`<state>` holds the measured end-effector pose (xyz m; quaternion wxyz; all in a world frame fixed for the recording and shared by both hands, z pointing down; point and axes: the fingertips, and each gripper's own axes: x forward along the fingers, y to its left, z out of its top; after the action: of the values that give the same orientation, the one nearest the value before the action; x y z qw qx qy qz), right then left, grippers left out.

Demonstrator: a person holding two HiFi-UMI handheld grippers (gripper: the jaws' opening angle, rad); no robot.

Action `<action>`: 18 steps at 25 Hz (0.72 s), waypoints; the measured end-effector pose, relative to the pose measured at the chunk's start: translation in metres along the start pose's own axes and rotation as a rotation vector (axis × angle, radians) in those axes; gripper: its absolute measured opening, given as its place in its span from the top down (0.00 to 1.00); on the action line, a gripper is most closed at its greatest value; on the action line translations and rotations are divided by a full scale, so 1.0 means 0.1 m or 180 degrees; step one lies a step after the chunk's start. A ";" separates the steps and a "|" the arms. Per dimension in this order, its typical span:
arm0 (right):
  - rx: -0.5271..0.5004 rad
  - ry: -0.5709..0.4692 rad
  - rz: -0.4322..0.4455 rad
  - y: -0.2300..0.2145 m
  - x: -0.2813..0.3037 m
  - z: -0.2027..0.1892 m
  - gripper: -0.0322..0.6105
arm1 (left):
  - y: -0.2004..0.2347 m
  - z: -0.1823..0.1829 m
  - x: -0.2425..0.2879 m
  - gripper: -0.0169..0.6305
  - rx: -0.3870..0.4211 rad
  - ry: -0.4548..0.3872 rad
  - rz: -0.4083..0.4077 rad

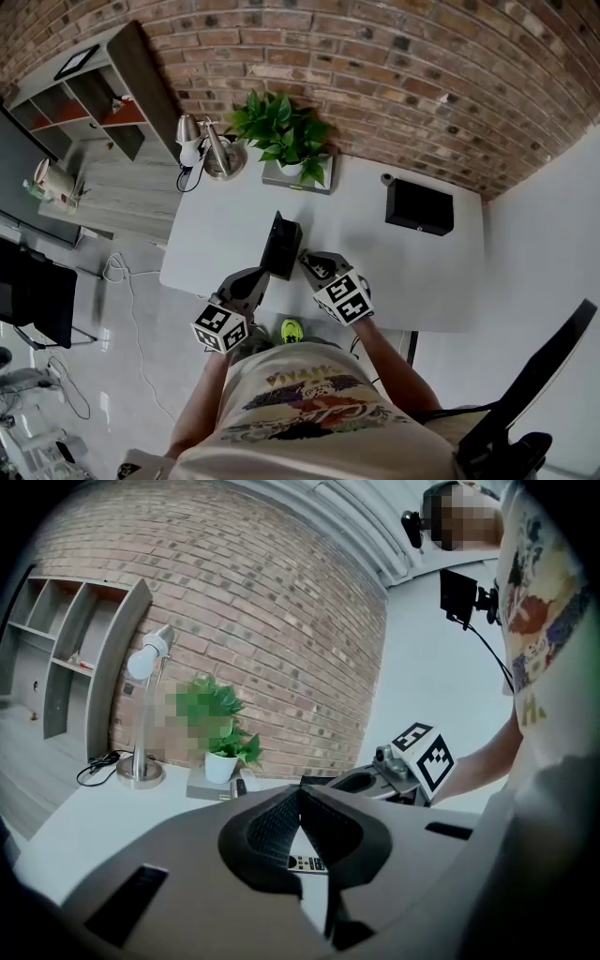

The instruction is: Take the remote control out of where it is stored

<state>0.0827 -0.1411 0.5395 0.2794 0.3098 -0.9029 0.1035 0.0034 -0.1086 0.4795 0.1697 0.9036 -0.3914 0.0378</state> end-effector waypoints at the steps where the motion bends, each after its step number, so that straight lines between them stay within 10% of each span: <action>1: -0.0022 0.0008 0.0022 0.02 0.01 0.00 0.87 | 0.02 -0.02 -0.03 0.97 -0.0026 0.0016 0.0023; 18: -0.0064 0.0066 0.0046 0.16 0.57 0.16 0.63 | 0.53 -0.24 -0.40 0.97 -0.0296 0.0302 -0.0010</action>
<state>0.0288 -0.1628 0.5579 0.2910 0.2993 -0.9032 0.0997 -0.0612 -0.1061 0.5090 0.2299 0.8925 -0.3829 0.0621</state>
